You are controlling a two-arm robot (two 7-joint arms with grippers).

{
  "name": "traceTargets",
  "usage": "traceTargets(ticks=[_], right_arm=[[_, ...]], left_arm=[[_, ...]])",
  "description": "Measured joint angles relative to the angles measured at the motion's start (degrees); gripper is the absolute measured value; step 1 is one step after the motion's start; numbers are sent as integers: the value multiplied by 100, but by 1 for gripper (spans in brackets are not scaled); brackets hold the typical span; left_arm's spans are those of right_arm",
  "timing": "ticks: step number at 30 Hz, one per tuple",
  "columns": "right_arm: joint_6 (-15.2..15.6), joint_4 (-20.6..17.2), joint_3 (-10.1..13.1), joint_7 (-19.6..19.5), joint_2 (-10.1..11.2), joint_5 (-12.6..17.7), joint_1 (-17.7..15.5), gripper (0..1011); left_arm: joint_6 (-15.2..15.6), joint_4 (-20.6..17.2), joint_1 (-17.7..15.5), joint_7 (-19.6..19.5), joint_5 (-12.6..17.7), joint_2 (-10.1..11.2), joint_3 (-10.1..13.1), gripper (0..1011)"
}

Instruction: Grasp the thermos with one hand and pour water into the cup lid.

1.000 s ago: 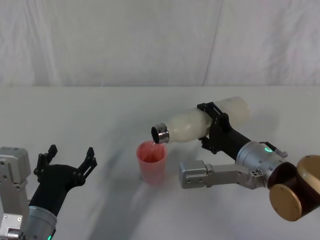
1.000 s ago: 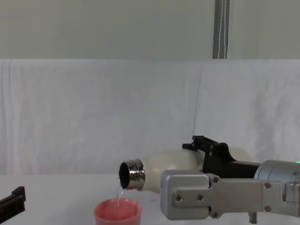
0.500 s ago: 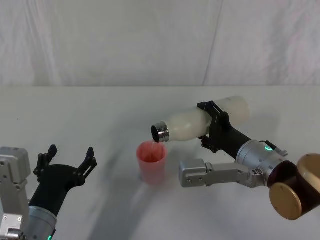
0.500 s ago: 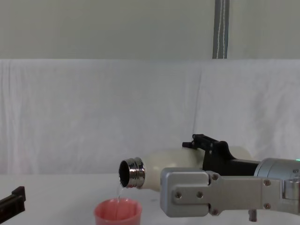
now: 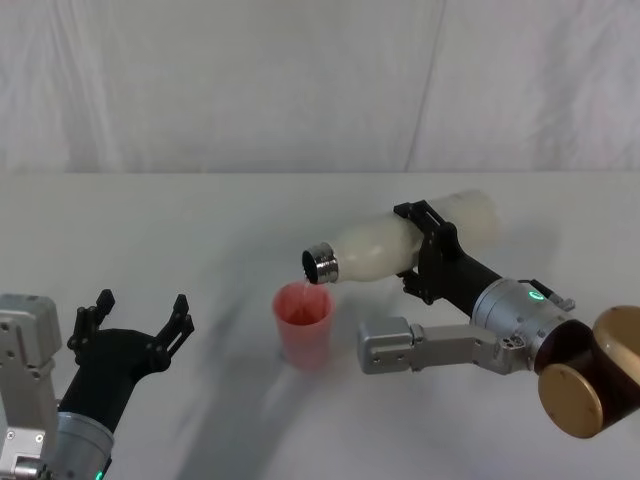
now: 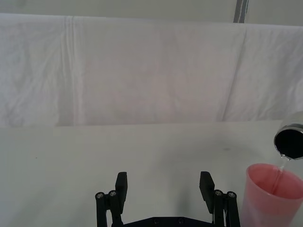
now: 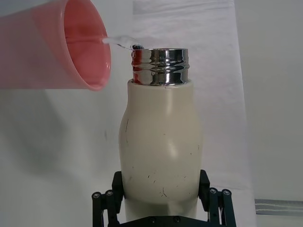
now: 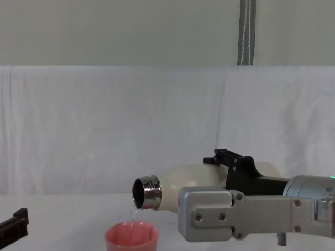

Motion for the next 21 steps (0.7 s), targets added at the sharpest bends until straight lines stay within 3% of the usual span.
traceTargets(ticks=[21], right_arm=[[-6,19,-12,6,15,-17,35,951]], left_arm=[[0,0,0,0,0,0,0,1001]])
